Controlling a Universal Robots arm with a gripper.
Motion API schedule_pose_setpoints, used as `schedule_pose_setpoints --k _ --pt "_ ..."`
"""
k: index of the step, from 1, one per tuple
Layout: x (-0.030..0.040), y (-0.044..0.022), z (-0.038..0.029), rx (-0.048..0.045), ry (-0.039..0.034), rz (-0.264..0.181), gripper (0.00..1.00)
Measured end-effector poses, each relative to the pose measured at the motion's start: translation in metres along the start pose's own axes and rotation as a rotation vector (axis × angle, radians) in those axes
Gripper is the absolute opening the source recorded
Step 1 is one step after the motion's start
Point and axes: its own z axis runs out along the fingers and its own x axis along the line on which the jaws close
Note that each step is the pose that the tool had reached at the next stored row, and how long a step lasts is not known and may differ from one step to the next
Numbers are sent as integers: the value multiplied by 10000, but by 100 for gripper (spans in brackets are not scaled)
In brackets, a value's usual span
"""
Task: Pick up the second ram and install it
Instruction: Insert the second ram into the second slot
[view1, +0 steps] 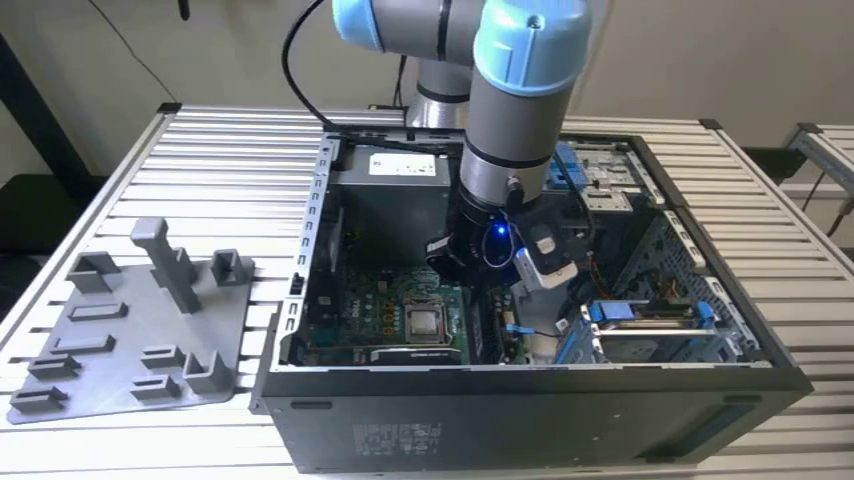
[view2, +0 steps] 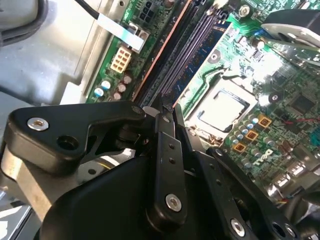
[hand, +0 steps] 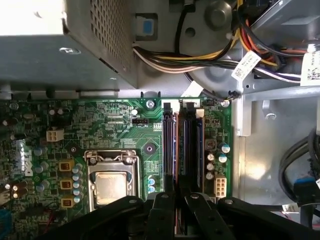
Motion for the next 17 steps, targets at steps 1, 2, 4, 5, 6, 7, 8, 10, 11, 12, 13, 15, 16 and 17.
schedule_pose_setpoints --k 1,2,4,5,6,7,8,10,11,12,13,15,16,17 --pt "1 -1 4 4 1 0 15" --pt "1 -2 4 5 1 -1 15" --pt "0 -10 6 4 1 0 15" --pt "0 -16 5 5 1 0 15" --pt "0 -21 5 6 1 0 15" --pt "0 -24 5 5 0 1 15" --pt "0 -24 5 5 0 1 15" --pt "-3 -24 5 27 0 -1 15" --pt "-4 -24 5 40 0 -2 15" --pt "-4 -25 6 51 -1 -2 15" --pt "-6 -25 7 60 -1 0 15" --pt "-6 -24 14 67 -3 -1 15" --pt "-6 -24 17 71 -3 -1 15" --pt "-6 -25 18 76 -2 -1 15"
